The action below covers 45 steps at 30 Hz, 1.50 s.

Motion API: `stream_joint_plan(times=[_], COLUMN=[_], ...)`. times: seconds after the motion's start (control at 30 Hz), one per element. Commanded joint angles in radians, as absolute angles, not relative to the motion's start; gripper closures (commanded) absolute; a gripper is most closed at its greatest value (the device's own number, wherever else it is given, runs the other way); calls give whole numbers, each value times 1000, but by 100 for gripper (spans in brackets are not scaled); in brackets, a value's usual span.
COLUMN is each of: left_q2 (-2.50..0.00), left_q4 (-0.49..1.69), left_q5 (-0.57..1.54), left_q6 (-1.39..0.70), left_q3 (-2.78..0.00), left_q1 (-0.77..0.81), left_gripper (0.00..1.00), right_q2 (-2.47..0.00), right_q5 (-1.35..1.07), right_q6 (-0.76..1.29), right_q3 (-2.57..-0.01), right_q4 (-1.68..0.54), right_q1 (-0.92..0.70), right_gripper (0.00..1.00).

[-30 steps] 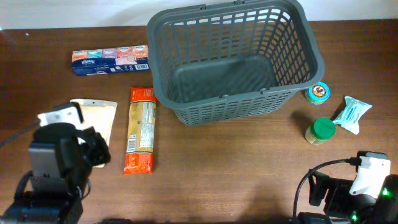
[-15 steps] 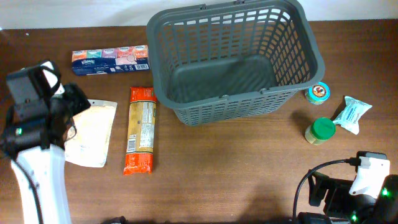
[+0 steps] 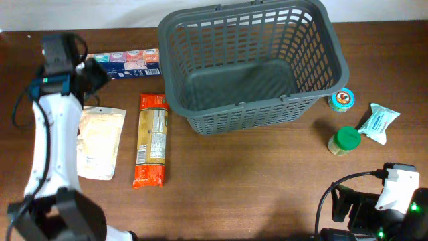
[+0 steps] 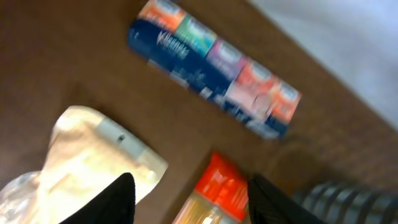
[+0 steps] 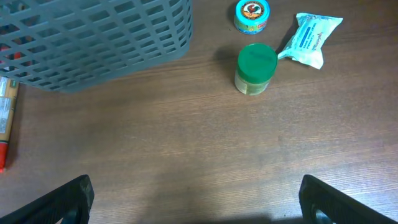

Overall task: Pack container
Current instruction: 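Move the left gripper to the blue Kleenex tissue multipack, then grasp the Kleenex multipack with the left gripper and lift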

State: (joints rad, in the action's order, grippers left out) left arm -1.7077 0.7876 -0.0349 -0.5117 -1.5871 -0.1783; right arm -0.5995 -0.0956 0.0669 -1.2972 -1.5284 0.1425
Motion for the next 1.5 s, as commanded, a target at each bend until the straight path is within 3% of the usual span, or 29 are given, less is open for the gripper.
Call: stream_joint_plan(times=[0.0, 0.07, 0.27, 0.4, 0.43, 0.97, 1.47], left_q2=[-1798, -1861, -2069, -2219, -2260, -2488, -2548], left_q4=[795, 787, 763, 783, 790, 823, 745], left_q5=[-75, -76, -79, -80, -93, -91, -30], left_q6=[-630, -674, -785, -846, -860, -1135, -1182], left_q3=[-1681, -1731, -1924, -2067, -2104, -2246, -2246], left_q1=[-176, -176, -160, -131, -121, -102, -134], left_gripper=[48, 48, 34, 13, 0, 0, 0], right_q2=[-604, -604, -604, -604, -604, -604, -604], right_q5=[-102, -102, -102, -102, -102, -102, -102], right_q6=[60, 60, 60, 60, 60, 60, 60], right_q3=[-1296, -1296, -1296, -1296, -1296, -1296, -1296], right_q4=[-1527, -1527, -1527, -1527, -1527, -1527, -1527], right_q1=[138, 138, 138, 138, 138, 138, 138], right_gripper=[1, 1, 1, 1, 1, 1, 1])
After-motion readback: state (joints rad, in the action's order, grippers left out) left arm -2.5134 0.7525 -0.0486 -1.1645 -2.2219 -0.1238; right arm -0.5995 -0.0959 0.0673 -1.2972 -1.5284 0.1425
